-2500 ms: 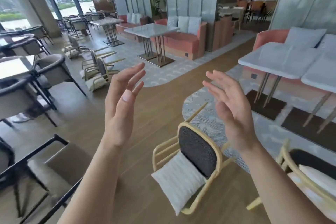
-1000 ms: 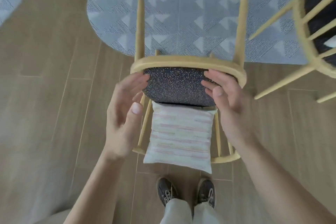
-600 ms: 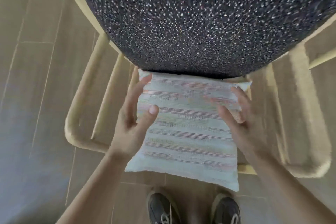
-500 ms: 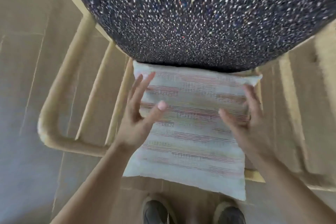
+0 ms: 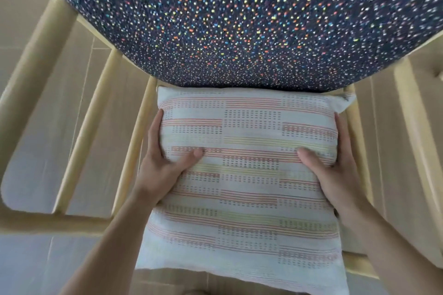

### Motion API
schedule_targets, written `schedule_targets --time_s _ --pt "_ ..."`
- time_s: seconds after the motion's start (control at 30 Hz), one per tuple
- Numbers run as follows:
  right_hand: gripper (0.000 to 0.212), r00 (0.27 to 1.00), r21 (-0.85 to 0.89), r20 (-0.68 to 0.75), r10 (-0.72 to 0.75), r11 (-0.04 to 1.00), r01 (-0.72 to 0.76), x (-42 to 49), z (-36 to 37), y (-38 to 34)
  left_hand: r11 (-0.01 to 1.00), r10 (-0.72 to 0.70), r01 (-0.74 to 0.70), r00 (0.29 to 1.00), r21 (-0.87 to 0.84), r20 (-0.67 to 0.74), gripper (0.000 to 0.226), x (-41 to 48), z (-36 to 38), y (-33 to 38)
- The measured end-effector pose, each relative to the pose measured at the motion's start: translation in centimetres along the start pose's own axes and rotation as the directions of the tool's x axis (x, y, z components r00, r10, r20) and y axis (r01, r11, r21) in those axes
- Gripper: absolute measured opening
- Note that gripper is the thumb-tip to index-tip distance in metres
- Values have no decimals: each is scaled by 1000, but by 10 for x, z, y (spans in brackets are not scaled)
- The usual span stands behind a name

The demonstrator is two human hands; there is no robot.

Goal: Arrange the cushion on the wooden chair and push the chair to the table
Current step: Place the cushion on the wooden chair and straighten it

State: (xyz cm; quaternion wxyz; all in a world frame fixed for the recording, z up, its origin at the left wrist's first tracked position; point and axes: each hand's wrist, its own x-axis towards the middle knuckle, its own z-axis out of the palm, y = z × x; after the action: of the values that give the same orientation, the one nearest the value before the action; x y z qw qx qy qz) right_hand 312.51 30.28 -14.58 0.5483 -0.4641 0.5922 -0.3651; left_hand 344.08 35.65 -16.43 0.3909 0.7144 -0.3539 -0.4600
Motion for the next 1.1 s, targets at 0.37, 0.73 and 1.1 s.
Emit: schedule_targets --time_s 0.37,0.73,1.1 --pt "79 974 17 -21 224 974 -224 -84 -31 -172 983 -176 179 981 -34 81 105 -103 -58 177" --pt "60 870 -163 5 492 859 -485 -48 -87 -443 954 -294 269 925 133 240 79 -108 -112 476" --pt "61 736 -235 58 674 726 -646 88 -81 -563 911 -396 333 871 244 291 107 15 -131 609"
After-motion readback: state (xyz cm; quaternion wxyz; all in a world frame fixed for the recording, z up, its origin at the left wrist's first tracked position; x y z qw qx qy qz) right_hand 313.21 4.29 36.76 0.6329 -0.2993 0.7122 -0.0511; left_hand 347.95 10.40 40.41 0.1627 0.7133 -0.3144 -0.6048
